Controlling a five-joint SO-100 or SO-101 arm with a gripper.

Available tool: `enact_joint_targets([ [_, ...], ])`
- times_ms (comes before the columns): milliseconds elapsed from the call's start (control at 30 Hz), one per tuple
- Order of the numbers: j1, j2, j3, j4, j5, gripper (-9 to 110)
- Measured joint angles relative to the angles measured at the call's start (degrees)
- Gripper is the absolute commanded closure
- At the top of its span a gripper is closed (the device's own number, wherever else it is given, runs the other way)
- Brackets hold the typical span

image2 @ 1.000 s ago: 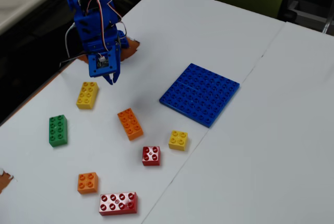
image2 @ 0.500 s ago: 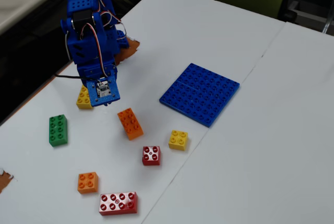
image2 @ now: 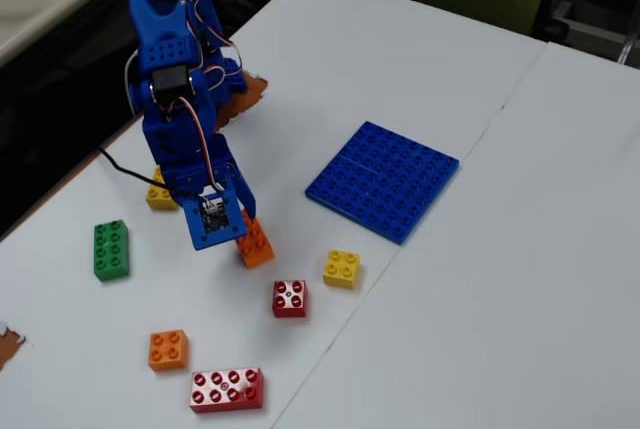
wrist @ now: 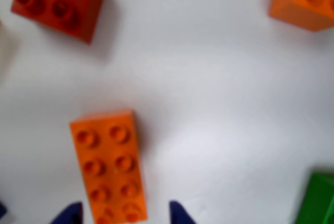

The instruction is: Pick up the 2x4 orange block and go up the 8x8 blue block.

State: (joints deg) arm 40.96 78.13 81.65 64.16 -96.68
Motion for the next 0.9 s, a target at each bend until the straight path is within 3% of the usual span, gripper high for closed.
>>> enact_joint_targets([
  [233,-0.44,-7.03,-8.0,0.0,0.0,77],
  [900,-3.25,-13.27,-9.49,4.66,-7.47,75],
])
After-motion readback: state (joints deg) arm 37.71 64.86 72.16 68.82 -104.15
